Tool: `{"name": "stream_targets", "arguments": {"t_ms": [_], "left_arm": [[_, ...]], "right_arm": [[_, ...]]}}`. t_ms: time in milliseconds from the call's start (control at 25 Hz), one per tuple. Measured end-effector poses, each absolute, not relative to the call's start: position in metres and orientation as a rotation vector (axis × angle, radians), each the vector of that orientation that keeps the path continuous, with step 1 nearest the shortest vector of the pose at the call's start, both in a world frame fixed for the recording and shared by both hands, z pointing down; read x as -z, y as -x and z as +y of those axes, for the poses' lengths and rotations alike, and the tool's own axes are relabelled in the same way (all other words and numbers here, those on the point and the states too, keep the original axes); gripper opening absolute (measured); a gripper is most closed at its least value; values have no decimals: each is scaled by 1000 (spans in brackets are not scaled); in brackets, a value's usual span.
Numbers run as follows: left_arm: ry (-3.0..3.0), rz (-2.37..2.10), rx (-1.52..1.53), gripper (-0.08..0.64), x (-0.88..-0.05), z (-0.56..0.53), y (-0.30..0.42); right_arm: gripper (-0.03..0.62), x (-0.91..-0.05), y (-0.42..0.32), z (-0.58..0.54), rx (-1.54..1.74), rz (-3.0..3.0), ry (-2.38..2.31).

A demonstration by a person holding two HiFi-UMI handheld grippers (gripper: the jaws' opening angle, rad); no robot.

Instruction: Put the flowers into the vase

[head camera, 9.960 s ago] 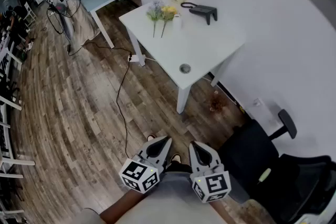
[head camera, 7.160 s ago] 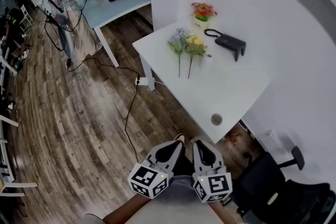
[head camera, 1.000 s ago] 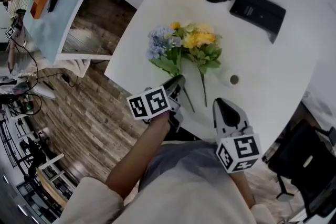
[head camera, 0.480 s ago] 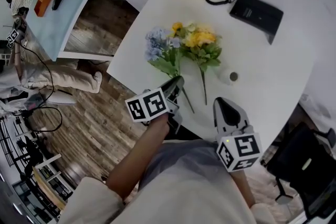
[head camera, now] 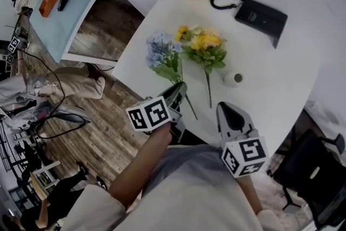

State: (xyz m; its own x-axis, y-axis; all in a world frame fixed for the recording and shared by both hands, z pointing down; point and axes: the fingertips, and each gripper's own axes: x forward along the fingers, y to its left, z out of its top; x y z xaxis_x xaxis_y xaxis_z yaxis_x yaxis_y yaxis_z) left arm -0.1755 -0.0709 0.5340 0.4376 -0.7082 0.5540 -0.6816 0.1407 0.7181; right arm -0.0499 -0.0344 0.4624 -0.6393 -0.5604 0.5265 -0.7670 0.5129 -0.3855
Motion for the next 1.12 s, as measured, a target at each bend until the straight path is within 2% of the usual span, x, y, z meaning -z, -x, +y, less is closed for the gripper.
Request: {"name": "stream_targets", "arguments": {"t_ms": [1120], "left_arm": [[-1876, -1215, 3, 43, -448, -96, 116]], "right_arm": [[23, -433, 37, -23, -868, -2537, -1109]]}}
